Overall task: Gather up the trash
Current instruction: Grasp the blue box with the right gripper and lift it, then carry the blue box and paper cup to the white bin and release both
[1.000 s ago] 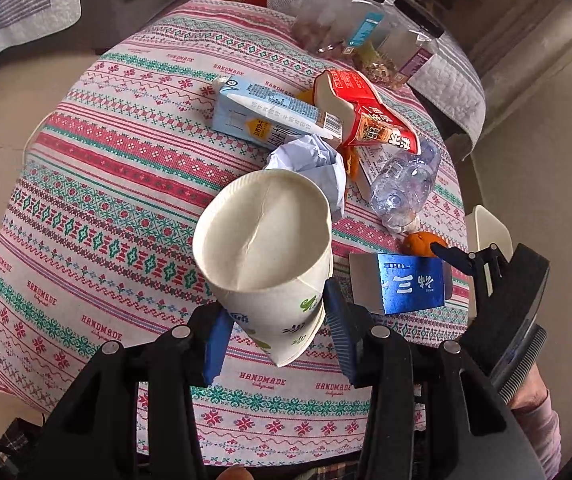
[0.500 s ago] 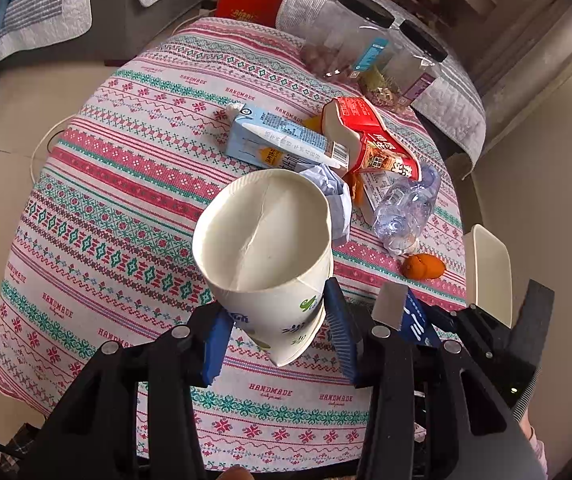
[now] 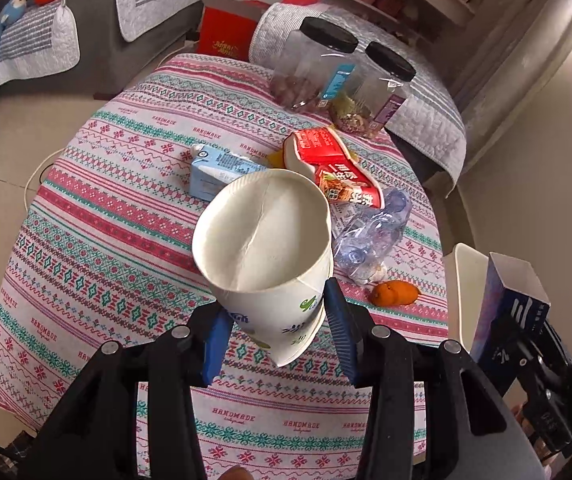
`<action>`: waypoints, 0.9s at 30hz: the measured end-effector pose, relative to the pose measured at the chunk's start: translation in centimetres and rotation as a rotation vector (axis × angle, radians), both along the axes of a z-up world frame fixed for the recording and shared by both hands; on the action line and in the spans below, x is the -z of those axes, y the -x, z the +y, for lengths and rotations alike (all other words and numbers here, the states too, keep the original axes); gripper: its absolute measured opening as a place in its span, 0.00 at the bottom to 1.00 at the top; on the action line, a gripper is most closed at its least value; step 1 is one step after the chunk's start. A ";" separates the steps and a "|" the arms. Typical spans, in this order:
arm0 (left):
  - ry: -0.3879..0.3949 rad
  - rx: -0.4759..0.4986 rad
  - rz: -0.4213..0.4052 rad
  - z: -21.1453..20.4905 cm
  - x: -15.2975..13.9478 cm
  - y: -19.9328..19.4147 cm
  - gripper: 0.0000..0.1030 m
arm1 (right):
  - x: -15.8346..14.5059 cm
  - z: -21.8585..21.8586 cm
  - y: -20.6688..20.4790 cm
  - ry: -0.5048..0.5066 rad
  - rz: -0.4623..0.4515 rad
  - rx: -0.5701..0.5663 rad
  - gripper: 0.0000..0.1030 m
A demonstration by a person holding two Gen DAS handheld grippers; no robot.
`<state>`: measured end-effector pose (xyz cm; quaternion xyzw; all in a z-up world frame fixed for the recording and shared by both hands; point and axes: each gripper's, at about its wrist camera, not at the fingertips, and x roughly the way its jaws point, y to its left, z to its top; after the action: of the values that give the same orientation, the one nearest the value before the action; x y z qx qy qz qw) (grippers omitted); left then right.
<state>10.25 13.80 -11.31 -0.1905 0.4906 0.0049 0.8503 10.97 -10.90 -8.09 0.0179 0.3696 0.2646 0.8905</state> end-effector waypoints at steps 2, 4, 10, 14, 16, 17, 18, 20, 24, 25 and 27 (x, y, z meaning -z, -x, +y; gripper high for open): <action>0.006 0.003 -0.021 -0.7 -0.4 -0.3 0.43 | -0.2 -1.9 -0.6 -0.018 -0.005 0.068 0.52; 0.015 0.009 -0.045 -1.6 -0.8 -0.7 0.43 | -0.4 -3.9 -1.4 -0.025 -0.009 0.144 0.53; 0.015 0.038 -0.104 -4.2 -1.8 -1.5 0.43 | 0.3 -9.2 -2.8 0.004 -0.004 0.339 0.53; 0.027 0.054 -0.125 -5.8 -2.0 -2.1 0.43 | 1.7 -12.5 -4.1 0.030 0.033 0.465 0.53; 0.025 0.057 -0.141 -6.5 -2.2 -2.4 0.43 | 2.6 -14.2 -4.5 0.038 0.061 0.535 0.53; 0.025 0.059 -0.147 -6.8 -2.3 -2.4 0.43 | 3.1 -14.9 -4.9 0.042 0.078 0.564 0.53; 0.024 0.063 -0.154 -7.1 -2.4 -2.5 0.43 | 3.5 -15.5 -4.9 0.045 0.095 0.592 0.53; 0.023 0.077 -0.166 -8.1 -2.6 -2.7 0.43 | 4.2 -16.6 -5.3 0.055 0.117 0.637 0.54; 0.026 0.126 -0.182 -10.5 -2.8 -3.0 0.43 | 4.9 -17.7 -5.4 0.092 0.143 0.691 0.55; 0.031 0.143 -0.187 -11.4 -2.8 -3.2 0.43 | 5.0 -18.0 -5.3 0.101 0.143 0.702 0.55; 0.042 0.168 -0.189 -12.9 -2.8 -3.4 0.43 | 4.8 -18.7 -4.8 0.114 0.136 0.729 0.56</action>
<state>13.65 0.85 -8.50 -0.1659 0.4224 -0.0947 0.8861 15.76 -29.59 -12.84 0.1161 0.4113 -0.0925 0.8993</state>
